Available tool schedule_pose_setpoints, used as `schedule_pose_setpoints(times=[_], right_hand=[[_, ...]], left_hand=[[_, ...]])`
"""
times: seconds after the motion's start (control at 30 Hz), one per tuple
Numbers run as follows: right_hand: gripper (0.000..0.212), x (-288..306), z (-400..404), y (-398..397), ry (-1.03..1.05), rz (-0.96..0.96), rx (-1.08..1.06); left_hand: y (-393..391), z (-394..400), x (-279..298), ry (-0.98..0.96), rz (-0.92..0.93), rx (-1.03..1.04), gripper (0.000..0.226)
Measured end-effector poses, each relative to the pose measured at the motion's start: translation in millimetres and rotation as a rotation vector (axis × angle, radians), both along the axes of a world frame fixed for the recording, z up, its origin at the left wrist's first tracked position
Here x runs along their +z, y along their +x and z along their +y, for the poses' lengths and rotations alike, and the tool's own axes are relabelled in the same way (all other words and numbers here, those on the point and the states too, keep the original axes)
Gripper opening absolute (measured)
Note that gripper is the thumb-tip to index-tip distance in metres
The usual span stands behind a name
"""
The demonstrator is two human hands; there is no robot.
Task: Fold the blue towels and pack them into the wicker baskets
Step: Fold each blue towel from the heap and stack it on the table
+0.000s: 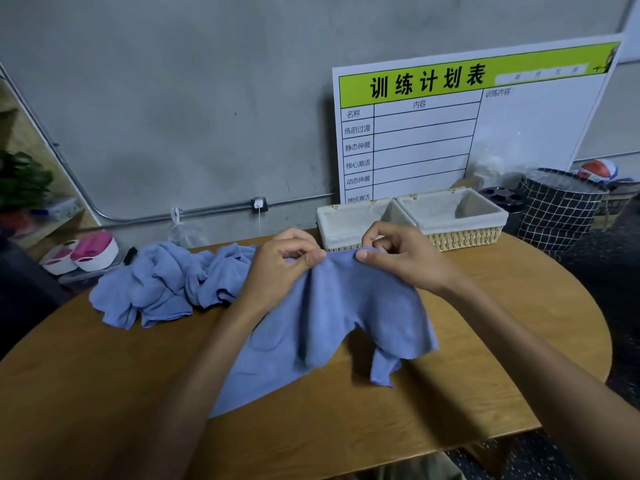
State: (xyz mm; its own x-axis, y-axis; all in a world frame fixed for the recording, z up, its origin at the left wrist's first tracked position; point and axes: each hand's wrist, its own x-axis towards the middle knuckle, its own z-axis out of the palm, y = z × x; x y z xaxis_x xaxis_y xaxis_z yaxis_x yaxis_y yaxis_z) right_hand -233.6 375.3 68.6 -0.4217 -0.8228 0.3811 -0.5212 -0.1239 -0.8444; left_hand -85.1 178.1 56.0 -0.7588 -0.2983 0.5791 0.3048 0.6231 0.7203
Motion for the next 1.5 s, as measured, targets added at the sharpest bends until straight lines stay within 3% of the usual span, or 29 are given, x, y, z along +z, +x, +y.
schedule_pose_setpoints(times=[0.1, 0.17, 0.3, 0.43, 0.6, 0.77, 0.87, 1.0, 1.1, 1.2, 1.37, 1.5], right_hand=[[0.020, 15.9, -7.1, 8.1, 0.032, -0.006, 0.033], [0.027, 30.2, -5.0, 5.5, 0.151, 0.063, 0.109], [0.041, 49.0, 8.4, -8.0, 0.354, 0.175, 0.218], [0.039, 56.4, 22.5, -26.0, 0.334, 0.221, 0.137], [0.047, 55.2, 32.2, -43.7, 0.205, 0.236, -0.028], [0.048, 41.7, 25.7, -43.5, 0.294, 0.433, -0.114], [0.026, 44.6, 37.2, -43.7, 0.291, 0.464, -0.202], [0.026, 64.5, 50.3, -37.2, 0.314, 0.721, -0.343], [0.049, 84.5, 60.4, -35.7, 0.199, 0.803, -0.453], [0.053, 106.7, 68.7, -29.4, 0.073, 0.729, -0.471], [0.052, 103.0, 57.5, -21.2, 0.304, 0.466, -0.167], [0.049, 73.5, 56.9, -30.8, 0.315, 0.371, -0.070]], left_hand=[[2.3, 7.7, 16.3, 0.117, 0.030, -0.023, 0.020], [8.2, -0.3, 29.5, 0.103, -0.063, -0.041, 0.035], [28.0, -36.5, 51.1, -0.240, -0.372, -0.038, 0.063], [55.3, -76.7, 62.3, -0.442, -0.535, 0.105, 0.078], [88.9, -99.3, 64.0, -0.389, -0.421, 0.259, 0.075], [99.4, -102.3, 61.5, -0.492, -0.431, 0.397, 0.076], [112.0, -106.3, 62.6, -0.439, -0.383, 0.403, 0.075], [125.7, -100.5, 69.5, -0.462, -0.357, 0.384, 0.078], [136.1, -88.9, 83.3, -0.468, -0.230, 0.350, 0.064], [143.4, -85.0, 97.5, -0.499, -0.121, 0.358, 0.054], [146.7, -105.6, 99.8, -0.604, -0.196, 0.476, 0.055], [153.4, -118.3, 86.6, -0.653, -0.251, 0.556, 0.053]])
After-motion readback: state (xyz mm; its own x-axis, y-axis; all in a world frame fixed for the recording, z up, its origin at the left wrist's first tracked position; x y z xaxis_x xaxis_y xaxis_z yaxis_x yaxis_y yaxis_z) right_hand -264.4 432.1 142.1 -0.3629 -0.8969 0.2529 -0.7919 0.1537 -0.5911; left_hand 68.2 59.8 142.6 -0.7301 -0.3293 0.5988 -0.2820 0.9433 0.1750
